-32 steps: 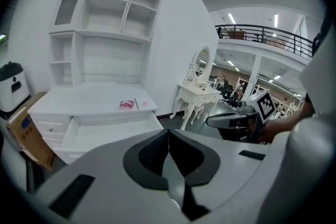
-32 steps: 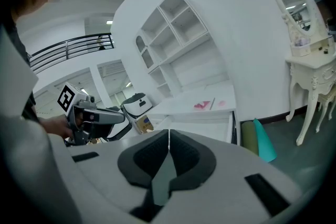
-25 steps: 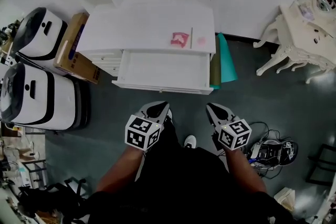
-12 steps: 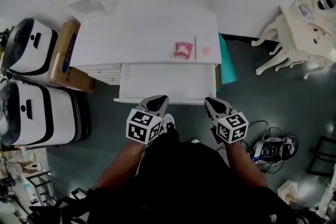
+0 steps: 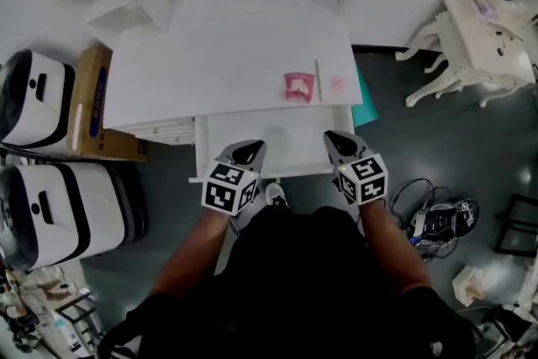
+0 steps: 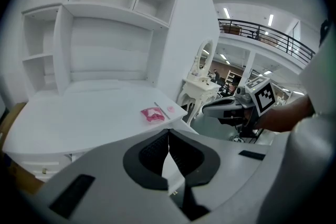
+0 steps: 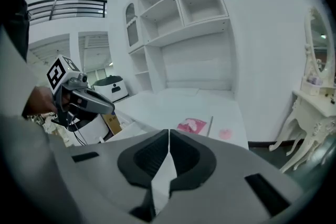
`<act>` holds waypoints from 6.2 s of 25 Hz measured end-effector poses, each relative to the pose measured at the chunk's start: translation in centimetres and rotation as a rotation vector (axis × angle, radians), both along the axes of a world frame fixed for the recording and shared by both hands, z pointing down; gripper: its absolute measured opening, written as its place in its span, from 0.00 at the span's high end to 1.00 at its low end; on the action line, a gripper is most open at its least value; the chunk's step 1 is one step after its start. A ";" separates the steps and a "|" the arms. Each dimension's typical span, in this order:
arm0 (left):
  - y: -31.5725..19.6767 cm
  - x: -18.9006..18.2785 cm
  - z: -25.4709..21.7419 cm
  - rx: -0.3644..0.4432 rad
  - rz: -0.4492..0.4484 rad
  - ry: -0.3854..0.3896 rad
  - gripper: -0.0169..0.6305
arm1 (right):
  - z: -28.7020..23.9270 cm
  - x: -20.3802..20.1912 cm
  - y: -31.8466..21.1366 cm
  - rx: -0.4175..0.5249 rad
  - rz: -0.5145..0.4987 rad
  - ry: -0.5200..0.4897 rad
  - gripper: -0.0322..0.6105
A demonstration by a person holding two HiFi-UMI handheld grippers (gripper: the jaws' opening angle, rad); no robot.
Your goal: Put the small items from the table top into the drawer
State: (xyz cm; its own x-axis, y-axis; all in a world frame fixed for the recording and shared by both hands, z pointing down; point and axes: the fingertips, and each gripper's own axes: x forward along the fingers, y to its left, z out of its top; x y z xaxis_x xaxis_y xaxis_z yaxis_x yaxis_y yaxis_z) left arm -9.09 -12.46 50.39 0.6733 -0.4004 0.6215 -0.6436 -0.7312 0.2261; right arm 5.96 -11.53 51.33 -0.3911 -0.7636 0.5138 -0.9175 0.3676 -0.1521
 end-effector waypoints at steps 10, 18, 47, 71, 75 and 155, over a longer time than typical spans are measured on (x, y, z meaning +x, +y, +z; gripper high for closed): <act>-2.9 -0.6 2.4 -0.029 0.005 -0.040 0.96 | 4.8 -1.1 -8.7 -0.051 -0.092 0.265 0.90; -3.5 -0.7 3.6 -0.075 -0.101 -0.042 0.96 | 10.3 -0.8 -13.2 -0.117 -0.238 0.446 0.90; -3.4 -0.1 4.1 -0.115 -0.218 -0.015 0.96 | 9.6 -2.8 -14.1 -0.083 -0.357 0.418 0.91; -2.3 -2.5 4.9 -0.130 -0.247 -0.034 0.96 | 18.2 -4.0 -5.1 -0.319 -0.441 0.384 0.91; -2.0 -3.6 5.1 -0.137 -0.281 -0.047 0.96 | 21.0 -2.9 -6.3 -0.335 -0.417 0.443 0.91; -4.1 5.1 0.9 -0.033 -0.067 0.039 0.96 | 3.3 4.3 -3.8 -0.145 -0.079 -0.076 0.90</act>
State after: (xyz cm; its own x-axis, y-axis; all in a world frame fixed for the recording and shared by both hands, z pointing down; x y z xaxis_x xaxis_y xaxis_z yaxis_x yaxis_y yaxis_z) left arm -3.96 -16.55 51.30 0.6698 -0.4252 0.6088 -0.6810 -0.6786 0.2753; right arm 10.30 -15.31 54.66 -0.4890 -0.6488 0.5830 -0.8703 0.4077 -0.2762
